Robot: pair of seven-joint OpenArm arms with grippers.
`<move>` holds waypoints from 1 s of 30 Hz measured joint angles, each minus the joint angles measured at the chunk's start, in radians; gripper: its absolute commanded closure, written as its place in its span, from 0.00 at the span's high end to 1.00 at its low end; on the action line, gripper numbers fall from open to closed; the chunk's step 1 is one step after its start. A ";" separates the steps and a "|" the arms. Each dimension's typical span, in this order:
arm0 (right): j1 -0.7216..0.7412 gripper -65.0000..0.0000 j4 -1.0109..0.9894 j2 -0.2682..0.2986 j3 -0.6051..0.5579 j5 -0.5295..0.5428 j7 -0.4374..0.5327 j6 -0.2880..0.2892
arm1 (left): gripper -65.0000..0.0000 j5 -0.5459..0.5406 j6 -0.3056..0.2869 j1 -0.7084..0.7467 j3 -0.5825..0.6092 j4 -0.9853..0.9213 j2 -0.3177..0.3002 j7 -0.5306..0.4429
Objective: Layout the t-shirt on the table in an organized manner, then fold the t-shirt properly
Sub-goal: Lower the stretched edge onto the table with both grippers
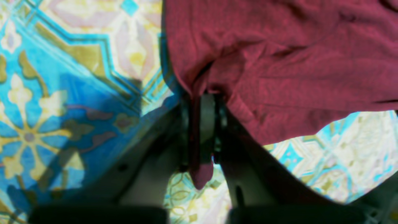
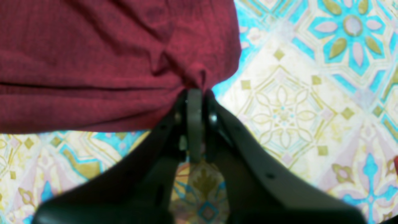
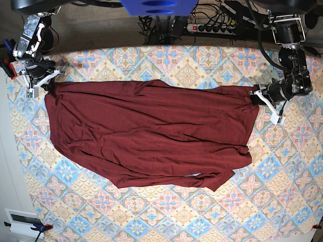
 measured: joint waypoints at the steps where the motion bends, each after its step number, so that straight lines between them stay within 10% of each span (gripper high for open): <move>1: 0.000 0.00 0.000 0.000 0.000 0.000 0.000 0.000 | 0.00 -0.013 0.000 0.000 0.000 0.000 -0.022 0.010; 30: -0.255 0.00 0.304 -0.022 -0.003 0.010 -0.007 0.011 | 0.00 -0.295 -0.007 0.371 -0.140 0.166 -0.348 0.082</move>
